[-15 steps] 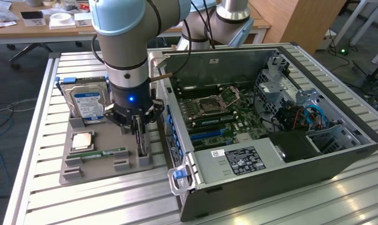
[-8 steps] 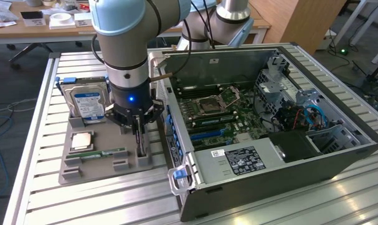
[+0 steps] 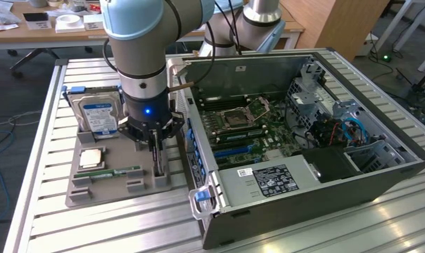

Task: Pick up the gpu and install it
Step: 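Pick up the gpu and move the gpu toward the slot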

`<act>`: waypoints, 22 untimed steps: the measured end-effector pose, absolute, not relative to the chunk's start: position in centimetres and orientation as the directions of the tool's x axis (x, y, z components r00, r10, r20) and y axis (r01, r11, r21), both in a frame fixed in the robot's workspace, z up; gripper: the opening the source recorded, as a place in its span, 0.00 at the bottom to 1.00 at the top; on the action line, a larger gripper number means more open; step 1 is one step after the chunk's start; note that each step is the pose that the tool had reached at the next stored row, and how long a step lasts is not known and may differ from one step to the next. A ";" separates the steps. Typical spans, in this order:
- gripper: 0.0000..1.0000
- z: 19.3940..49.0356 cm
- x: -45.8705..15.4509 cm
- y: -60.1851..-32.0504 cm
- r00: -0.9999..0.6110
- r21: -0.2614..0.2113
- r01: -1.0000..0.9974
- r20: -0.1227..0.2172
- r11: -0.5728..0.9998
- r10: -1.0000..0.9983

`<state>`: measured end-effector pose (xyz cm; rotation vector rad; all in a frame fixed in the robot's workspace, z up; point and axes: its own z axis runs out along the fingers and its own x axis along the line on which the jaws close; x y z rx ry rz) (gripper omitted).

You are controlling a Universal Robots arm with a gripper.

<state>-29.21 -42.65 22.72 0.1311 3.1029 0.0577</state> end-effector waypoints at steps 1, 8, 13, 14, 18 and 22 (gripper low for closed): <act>0.26 22.7 -29.2 -42.6 -0.996 0.039 0.084 -0.034 0.996 0.085; 0.26 22.7 -29.2 -42.6 -0.998 0.040 0.050 -0.034 0.998 0.052; 0.26 22.7 -29.2 -42.6 -0.999 0.040 0.036 -0.034 0.999 0.037; 0.26 22.7 -29.2 -42.6 -0.999 0.040 0.036 -0.034 0.999 0.037; 0.26 22.7 -29.2 -42.6 -0.999 0.040 0.036 -0.034 0.999 0.037; 0.26 22.9 -29.2 -42.6 -0.999 0.040 0.036 -0.034 0.999 0.037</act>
